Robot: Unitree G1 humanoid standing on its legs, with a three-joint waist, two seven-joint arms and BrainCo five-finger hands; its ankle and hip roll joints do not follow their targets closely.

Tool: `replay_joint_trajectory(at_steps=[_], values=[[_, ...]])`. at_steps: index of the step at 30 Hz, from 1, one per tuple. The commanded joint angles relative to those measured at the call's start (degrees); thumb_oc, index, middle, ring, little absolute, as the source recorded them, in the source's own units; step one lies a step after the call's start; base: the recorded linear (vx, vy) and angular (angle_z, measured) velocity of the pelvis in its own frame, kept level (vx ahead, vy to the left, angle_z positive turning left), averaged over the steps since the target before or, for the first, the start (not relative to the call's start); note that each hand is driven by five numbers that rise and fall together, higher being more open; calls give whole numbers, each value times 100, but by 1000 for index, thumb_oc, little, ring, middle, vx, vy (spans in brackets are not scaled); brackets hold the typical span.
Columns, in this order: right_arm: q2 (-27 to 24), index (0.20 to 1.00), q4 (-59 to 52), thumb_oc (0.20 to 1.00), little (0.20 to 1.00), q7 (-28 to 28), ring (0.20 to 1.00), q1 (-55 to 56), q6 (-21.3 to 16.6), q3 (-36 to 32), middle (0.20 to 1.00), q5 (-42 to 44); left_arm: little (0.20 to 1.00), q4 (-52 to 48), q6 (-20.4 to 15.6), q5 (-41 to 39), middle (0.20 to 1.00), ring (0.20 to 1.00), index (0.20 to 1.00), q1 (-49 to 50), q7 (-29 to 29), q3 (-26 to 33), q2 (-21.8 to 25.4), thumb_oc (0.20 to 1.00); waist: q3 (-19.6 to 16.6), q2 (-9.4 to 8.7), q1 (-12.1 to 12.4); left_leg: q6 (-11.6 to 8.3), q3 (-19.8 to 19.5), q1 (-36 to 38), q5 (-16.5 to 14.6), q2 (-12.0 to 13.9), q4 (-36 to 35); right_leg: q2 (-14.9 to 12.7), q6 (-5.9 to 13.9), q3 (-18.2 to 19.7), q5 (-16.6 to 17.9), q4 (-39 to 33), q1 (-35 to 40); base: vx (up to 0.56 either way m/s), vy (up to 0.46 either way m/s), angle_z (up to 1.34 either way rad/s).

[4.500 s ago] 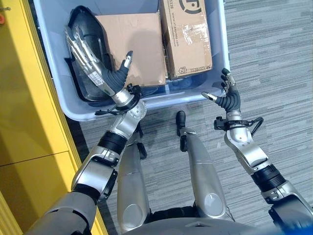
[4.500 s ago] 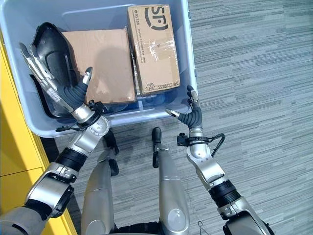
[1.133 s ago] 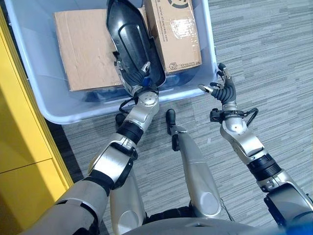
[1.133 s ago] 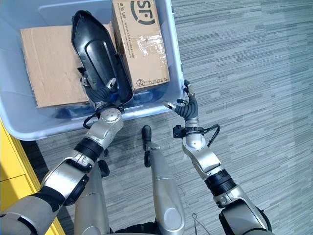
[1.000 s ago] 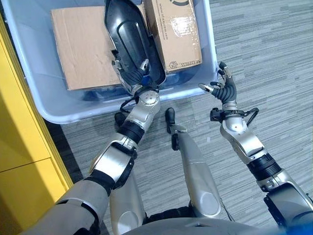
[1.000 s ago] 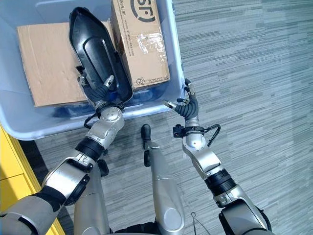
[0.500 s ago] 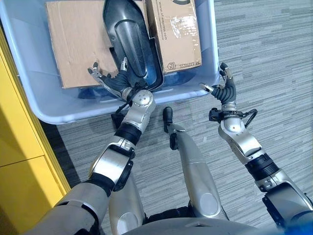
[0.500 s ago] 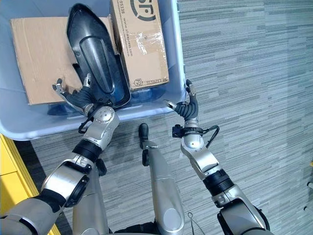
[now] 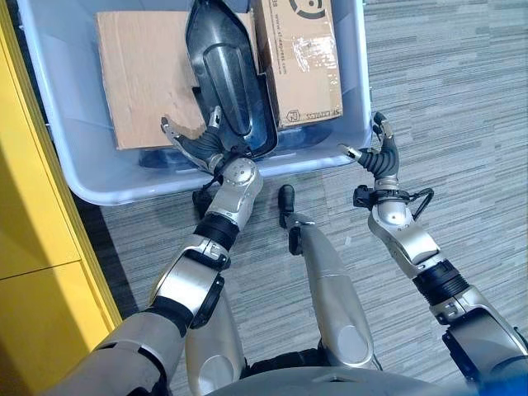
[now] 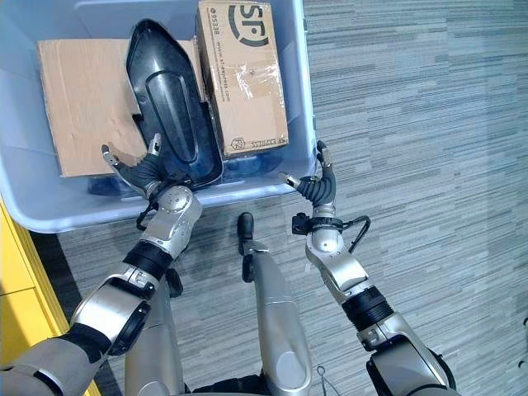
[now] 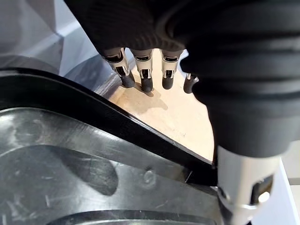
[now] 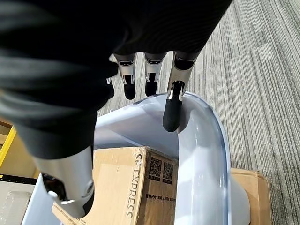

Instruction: Move parts from the plastic box to the shelf.

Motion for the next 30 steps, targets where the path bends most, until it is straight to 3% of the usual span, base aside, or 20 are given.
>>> replay_joint_trajectory(at_steps=[1, 3, 5, 12, 17, 22, 30], values=[[192, 1000, -527, 1000, 1000, 197, 1000, 45, 13, 89, 1000, 87, 1000, 348, 695, -1106, 1000, 1000, 1000, 176, -1110, -98, -346, 1000, 11, -186, 1, -97, -112, -328, -433, -48, 780, -1, 264, -257, 530, -330, 91, 33, 48, -2], [74, 1000, -625, 1000, 1000, 282, 1000, 26, 164, 20, 1000, 117, 1000, 472, 1099, -1411, 1000, 1000, 1000, 122, -1267, -207, -334, 1000, 11, -189, -55, -84, -68, -381, -443, -11, 839, -4, 251, -240, 516, -262, 5, 43, 58, -2], [46, 1000, -652, 1000, 1000, 278, 1000, 19, 212, -1, 1000, 135, 1000, 550, 1266, -1573, 1000, 1000, 1000, 119, -1371, -201, -332, 1000, 11, -185, -79, -82, -58, -414, -459, 1, 876, 6, 243, -220, 509, -236, -42, 29, 34, -6], [-87, 1000, -757, 1000, 1000, 383, 1000, -17, 329, -53, 1000, 240, 1000, 810, 2104, -1134, 1000, 1000, 1000, -78, -1965, -361, -136, 1000, 11, -194, -155, -78, -32, -537, -479, 45, 987, 12, 221, -191, 514, -145, -211, 7, 4, -4], [-143, 1000, -753, 1000, 1000, 423, 1000, -37, 357, -63, 1000, 232, 1000, 936, 2479, -1014, 1000, 1000, 1000, -121, -2269, -486, -62, 1000, 11, -166, -189, -69, -15, -603, -502, 47, 1051, 19, 204, -148, 510, -109, -297, 3, 6, -2], [-224, 1000, -764, 1000, 1000, 502, 1000, -50, 380, -116, 1000, 255, 1000, 1105, 3094, -191, 1000, 1000, 1000, -196, -2696, -686, 89, 1000, 11, -152, -223, -56, 6, -655, -520, 51, 1093, 31, 190, -111, 518, -95, -364, 3, 21, -7], [-347, 1000, -888, 1000, 1000, 642, 1000, -3, 433, -182, 1000, 235, 1000, 1196, 3340, 459, 1000, 1000, 1000, -249, -3577, -1108, 243, 1000, 11, -112, -296, -31, 62, -706, -534, 51, 1131, 48, 169, -42, 535, -74, -449, -2, 30, -2]])
